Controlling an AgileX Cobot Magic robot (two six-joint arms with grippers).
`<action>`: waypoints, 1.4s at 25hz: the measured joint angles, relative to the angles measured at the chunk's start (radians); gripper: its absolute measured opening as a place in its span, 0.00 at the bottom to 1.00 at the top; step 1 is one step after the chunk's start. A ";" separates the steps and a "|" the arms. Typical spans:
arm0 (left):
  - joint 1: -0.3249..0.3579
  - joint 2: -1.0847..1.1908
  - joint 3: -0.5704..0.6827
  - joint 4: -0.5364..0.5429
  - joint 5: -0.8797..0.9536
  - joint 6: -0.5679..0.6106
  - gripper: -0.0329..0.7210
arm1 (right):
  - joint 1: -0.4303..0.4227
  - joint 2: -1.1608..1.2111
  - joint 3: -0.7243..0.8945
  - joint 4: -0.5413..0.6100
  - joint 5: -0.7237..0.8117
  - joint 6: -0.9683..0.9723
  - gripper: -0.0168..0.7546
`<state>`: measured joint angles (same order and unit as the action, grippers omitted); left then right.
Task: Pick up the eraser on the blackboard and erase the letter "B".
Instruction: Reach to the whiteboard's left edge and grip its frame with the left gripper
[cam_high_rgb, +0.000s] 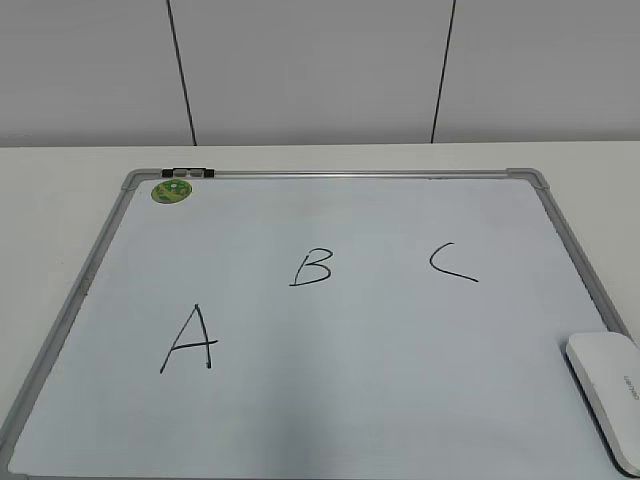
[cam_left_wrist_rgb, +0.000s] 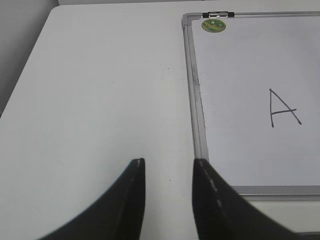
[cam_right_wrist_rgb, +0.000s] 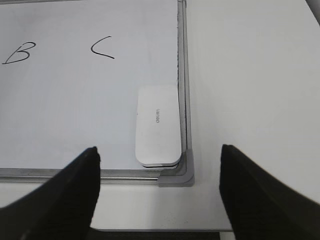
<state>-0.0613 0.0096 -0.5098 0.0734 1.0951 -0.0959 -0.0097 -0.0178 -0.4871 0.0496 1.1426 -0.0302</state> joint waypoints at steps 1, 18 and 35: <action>0.000 0.000 0.000 -0.002 0.000 0.000 0.35 | 0.000 0.000 0.000 0.000 0.000 0.000 0.74; 0.000 0.175 -0.050 0.034 -0.036 0.000 0.36 | 0.000 0.000 0.000 0.000 0.000 0.000 0.74; 0.000 1.039 -0.332 0.038 -0.110 -0.006 0.37 | 0.000 0.000 0.000 0.000 0.000 0.000 0.74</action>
<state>-0.0613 1.0489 -0.8415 0.1112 0.9853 -0.1019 -0.0097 -0.0178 -0.4871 0.0496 1.1426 -0.0302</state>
